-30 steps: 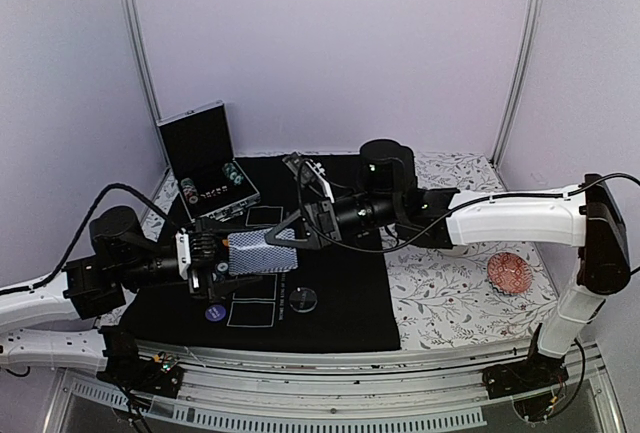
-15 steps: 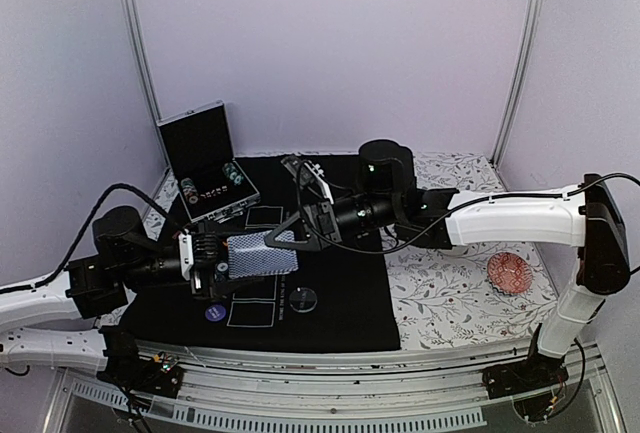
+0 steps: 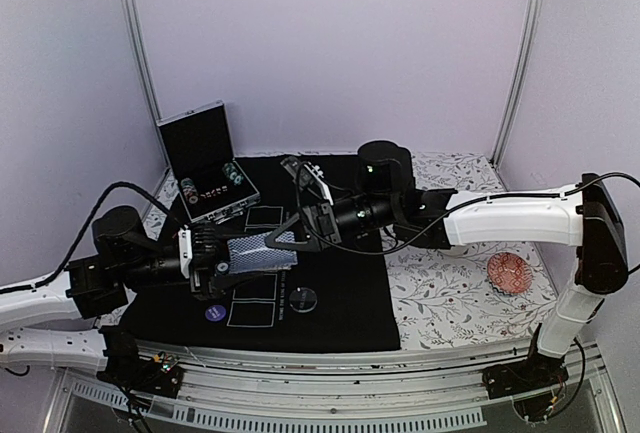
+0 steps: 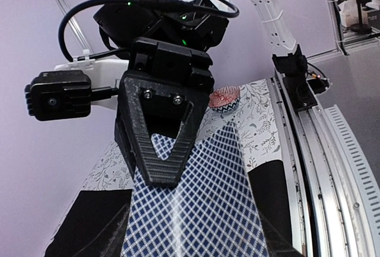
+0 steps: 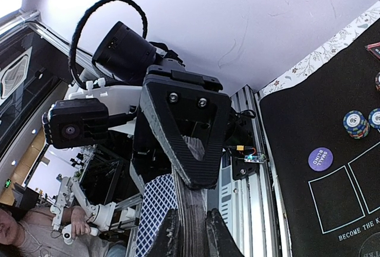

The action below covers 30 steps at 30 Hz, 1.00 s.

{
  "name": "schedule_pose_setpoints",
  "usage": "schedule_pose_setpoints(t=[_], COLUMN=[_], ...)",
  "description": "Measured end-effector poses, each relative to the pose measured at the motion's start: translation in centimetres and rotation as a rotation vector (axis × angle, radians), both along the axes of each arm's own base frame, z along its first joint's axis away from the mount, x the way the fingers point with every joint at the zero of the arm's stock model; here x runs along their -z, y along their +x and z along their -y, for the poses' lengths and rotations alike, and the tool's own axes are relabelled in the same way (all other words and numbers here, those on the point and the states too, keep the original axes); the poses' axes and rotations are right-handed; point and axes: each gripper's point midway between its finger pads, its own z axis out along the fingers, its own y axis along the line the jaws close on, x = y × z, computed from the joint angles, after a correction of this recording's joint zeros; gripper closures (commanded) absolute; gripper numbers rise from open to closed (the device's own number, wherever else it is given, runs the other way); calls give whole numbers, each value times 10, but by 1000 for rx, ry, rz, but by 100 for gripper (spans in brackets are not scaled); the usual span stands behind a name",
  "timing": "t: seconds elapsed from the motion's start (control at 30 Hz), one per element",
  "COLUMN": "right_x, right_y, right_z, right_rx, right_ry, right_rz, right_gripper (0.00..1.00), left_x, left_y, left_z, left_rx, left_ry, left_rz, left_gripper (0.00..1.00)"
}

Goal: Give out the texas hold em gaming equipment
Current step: Place the poker card in the dealer area.

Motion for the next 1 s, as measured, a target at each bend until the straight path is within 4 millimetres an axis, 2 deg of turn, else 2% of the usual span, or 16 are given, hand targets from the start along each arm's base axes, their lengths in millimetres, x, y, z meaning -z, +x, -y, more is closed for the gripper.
schedule_pose_setpoints(t=[0.13, 0.37, 0.53, 0.8, 1.0], right_x=[1, 1, 3, 12, 5], right_y=[1, 4, 6, 10, 12], right_z=[0, -1, -2, -2, -4], right_rx=[2, 22, 39, 69, 69], right_ry=[-3, -5, -12, -47, -37], right_rz=[-1, -3, 5, 14, 22], right_gripper=[82, 57, 50, 46, 47], left_x=[1, 5, 7, 8, 7], left_y=[1, 1, 1, 1, 1], left_z=[1, 2, 3, 3, 3], left_rx=[-2, 0, 3, 3, 2], left_ry=[1, 11, 15, 16, 8], left_rz=[-13, -20, -23, -26, -36], left_gripper=[56, 56, 56, 55, 55])
